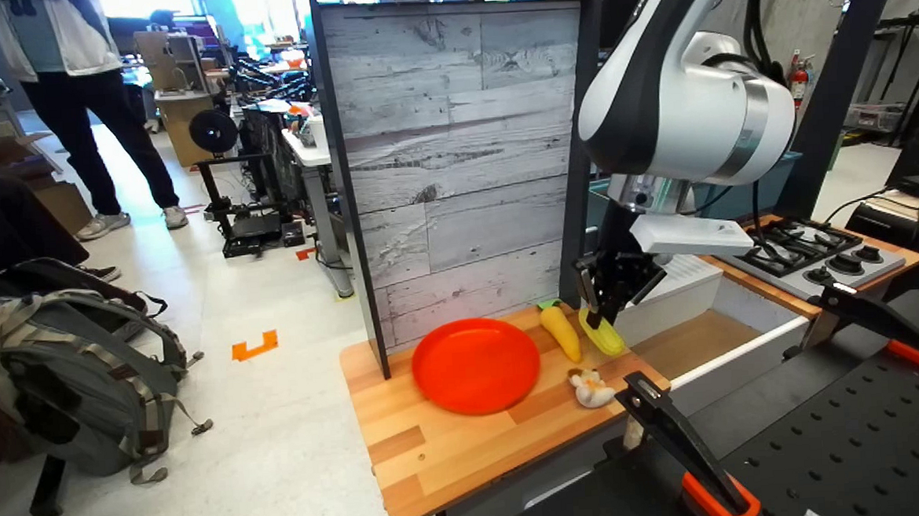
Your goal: Pick up the corn and put it on the left side of the counter
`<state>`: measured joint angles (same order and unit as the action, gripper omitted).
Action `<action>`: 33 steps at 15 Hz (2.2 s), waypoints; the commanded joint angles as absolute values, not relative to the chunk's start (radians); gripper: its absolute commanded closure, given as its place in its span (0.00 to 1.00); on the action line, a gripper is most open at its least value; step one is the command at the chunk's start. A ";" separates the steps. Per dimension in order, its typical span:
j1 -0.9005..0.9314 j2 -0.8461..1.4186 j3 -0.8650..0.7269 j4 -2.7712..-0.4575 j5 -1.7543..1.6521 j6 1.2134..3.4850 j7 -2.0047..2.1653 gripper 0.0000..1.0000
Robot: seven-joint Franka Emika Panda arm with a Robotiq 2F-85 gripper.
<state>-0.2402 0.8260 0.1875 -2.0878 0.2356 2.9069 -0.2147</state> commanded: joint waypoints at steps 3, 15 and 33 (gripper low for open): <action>-0.263 0.689 0.275 -2.200 0.205 2.938 -0.233 0.95; -0.074 0.757 0.318 -2.103 0.132 2.841 -0.217 0.95; 0.087 1.045 0.265 -1.769 0.063 2.641 -0.207 0.95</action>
